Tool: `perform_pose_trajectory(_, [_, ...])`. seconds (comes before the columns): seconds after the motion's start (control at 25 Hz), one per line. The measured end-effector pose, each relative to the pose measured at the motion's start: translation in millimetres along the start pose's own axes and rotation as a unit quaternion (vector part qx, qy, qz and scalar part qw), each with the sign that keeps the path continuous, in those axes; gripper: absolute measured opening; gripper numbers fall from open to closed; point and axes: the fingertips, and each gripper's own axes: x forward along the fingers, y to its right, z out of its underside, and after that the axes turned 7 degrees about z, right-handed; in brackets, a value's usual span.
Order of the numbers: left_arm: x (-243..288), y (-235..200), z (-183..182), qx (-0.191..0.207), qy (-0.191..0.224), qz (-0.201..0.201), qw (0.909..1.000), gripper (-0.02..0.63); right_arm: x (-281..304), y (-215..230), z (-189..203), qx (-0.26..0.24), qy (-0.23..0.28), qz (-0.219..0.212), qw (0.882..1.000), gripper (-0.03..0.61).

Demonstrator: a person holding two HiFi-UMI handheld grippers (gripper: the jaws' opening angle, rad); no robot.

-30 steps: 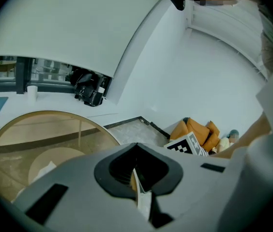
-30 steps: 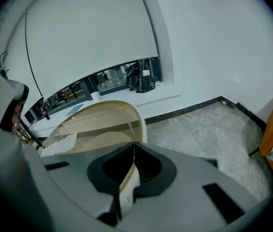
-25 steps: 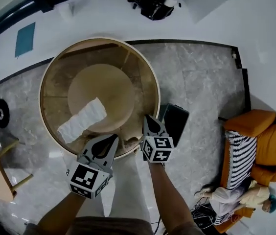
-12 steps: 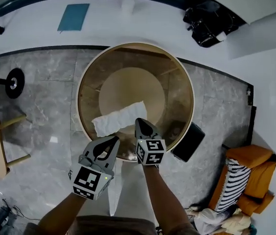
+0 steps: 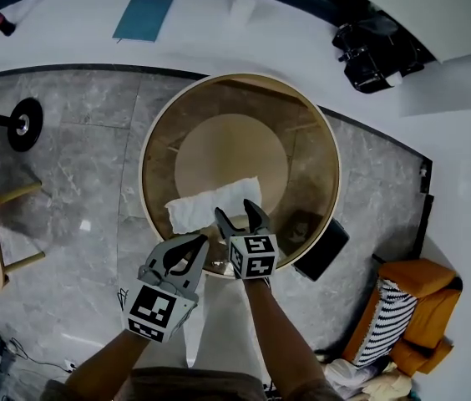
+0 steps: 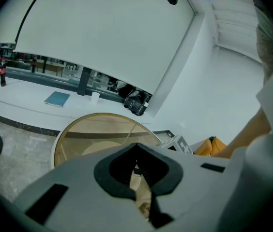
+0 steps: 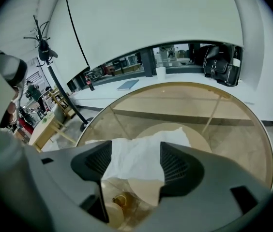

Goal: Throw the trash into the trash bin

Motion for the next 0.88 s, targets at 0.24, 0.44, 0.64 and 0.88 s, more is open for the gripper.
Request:
perform_pose_trajectory(0.24, [7.9, -6.9, 3.2, -0.008, -0.006, 0.005, 0.9999, 0.018, 7.8, -1.3, 4.9, 0.007, -0.011, 0.006, 1.0, 0.314])
perform_pose_trajectory(0.44, [17.0, -13.9, 9.3, -0.022, -0.012, 0.0, 0.9997, 0.018, 16.7, 7.4, 11.5, 0.01, -0.013, 0.028, 0.999, 0.316])
perform_pose_trajectory(0.64, [31.5, -14.4, 20.1, -0.024, -0.022, 0.01, 0.9994, 0.018, 23.6, 11.8, 20.2, 0.018, -0.013, 0.032, 0.999, 0.319])
perform_pose_trajectory(0.88, [40.2, -13.0, 27.4, -0.033, -0.032, 0.016, 0.9988, 0.018, 24.4, 11.6, 22.6, 0.005, -0.008, 0.03, 1.0, 0.318])
